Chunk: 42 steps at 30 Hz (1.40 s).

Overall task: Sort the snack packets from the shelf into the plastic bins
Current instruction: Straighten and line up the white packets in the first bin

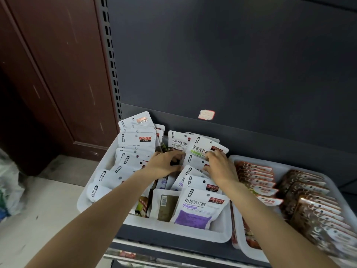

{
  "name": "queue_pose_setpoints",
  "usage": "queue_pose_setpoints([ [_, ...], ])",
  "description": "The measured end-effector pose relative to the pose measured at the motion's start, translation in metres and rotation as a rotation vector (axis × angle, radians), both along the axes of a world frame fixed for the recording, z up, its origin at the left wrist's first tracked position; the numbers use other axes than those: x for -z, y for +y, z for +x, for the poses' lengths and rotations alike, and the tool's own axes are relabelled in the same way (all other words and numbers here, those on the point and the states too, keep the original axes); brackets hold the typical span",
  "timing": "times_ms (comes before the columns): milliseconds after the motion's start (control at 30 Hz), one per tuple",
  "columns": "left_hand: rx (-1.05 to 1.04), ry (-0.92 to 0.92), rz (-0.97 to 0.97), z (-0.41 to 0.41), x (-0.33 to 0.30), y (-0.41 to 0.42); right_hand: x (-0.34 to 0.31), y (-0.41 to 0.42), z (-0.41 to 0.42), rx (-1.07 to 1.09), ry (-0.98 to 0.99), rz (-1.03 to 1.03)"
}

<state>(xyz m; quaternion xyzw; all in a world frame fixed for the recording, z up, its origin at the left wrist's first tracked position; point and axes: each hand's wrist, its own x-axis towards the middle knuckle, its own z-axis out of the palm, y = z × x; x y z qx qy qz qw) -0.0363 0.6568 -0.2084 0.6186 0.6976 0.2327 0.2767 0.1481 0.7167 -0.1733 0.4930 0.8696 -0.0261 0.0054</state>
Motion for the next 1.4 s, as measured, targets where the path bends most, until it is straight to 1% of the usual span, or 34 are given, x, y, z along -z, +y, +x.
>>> queue_pose_setpoints([
  [33,-0.003,-0.053,-0.015,0.001,0.0,-0.001,-0.002,-0.002,0.001,-0.001,0.01,-0.003],
  [67,0.002,-0.07,-0.034,0.001,0.0,-0.002,-0.005,-0.003,0.002,0.005,0.039,-0.002],
  [100,0.01,-0.041,-0.055,0.0,-0.001,-0.003,-0.01,-0.004,0.004,0.022,0.068,0.019],
  [233,0.047,0.318,-0.137,0.001,-0.007,-0.003,-0.041,-0.001,0.017,0.122,0.197,0.24],
  [300,0.08,0.409,-0.174,0.004,-0.008,0.0,-0.05,0.002,0.022,0.119,0.218,0.325],
  [333,0.095,0.406,-0.186,0.005,-0.01,0.001,-0.052,0.002,0.023,0.114,0.214,0.348],
  [367,0.091,0.356,-0.189,0.005,-0.012,0.001,-0.052,0.002,0.023,0.109,0.214,0.36],
  [433,0.037,0.166,-0.15,0.001,-0.02,0.0,-0.05,-0.001,0.02,0.102,0.239,0.362],
  [467,0.004,0.087,-0.101,-0.003,-0.024,-0.001,-0.049,-0.003,0.019,0.1,0.263,0.365],
  [500,-0.025,0.059,-0.044,-0.007,-0.028,-0.001,-0.049,-0.004,0.017,0.098,0.287,0.374],
  [600,-0.179,0.063,0.126,-0.018,-0.033,-0.001,-0.054,-0.004,0.017,0.09,0.309,0.441],
  [667,-0.298,0.044,0.223,-0.023,-0.034,0.0,-0.059,-0.005,0.017,0.098,0.211,0.416],
  [733,-0.367,0.065,0.253,-0.025,-0.035,-0.001,-0.06,-0.008,0.017,0.078,0.106,0.368],
  [800,-0.402,0.08,0.258,-0.026,-0.035,-0.001,-0.061,-0.013,0.018,0.052,0.075,0.314],
  [900,-0.467,0.052,0.3,-0.025,-0.038,-0.002,-0.055,-0.015,0.019,0.056,0.042,0.239],
  [967,-0.438,0.016,0.317,-0.021,-0.042,-0.002,-0.048,-0.013,0.02,0.111,0.106,0.16],
  [1000,-0.419,-0.037,0.321,-0.017,-0.045,-0.003,-0.045,-0.011,0.02,0.141,0.151,0.127],
  [1033,-0.404,-0.129,0.327,-0.012,-0.048,-0.003,-0.042,-0.009,0.021,0.163,0.194,0.102],
  [1133,-0.378,-0.505,0.339,-0.002,-0.054,-0.002,-0.037,-0.001,0.026,0.181,0.32,0.069],
  [1167,-0.366,-0.604,0.332,0.0,-0.054,-0.002,-0.036,0.001,0.028,0.182,0.366,0.058],
  [1200,-0.356,-0.69,0.324,0.002,-0.053,-0.002,-0.036,0.003,0.029,0.18,0.419,0.042],
  [1267,-0.338,-0.796,0.287,0.008,-0.05,-0.002,-0.035,0.006,0.032,0.183,0.543,0.008],
  [1333,-0.322,-0.769,0.226,0.013,-0.045,-0.001,-0.036,0.008,0.035,0.21,0.654,-0.007],
  [1367,-0.311,-0.67,0.189,0.015,-0.042,0.0,-0.037,0.009,0.037,0.23,0.696,0.001],
  [1400,-0.285,-0.534,0.151,0.016,-0.04,0.002,-0.038,0.009,0.037,0.246,0.733,0.014],
])
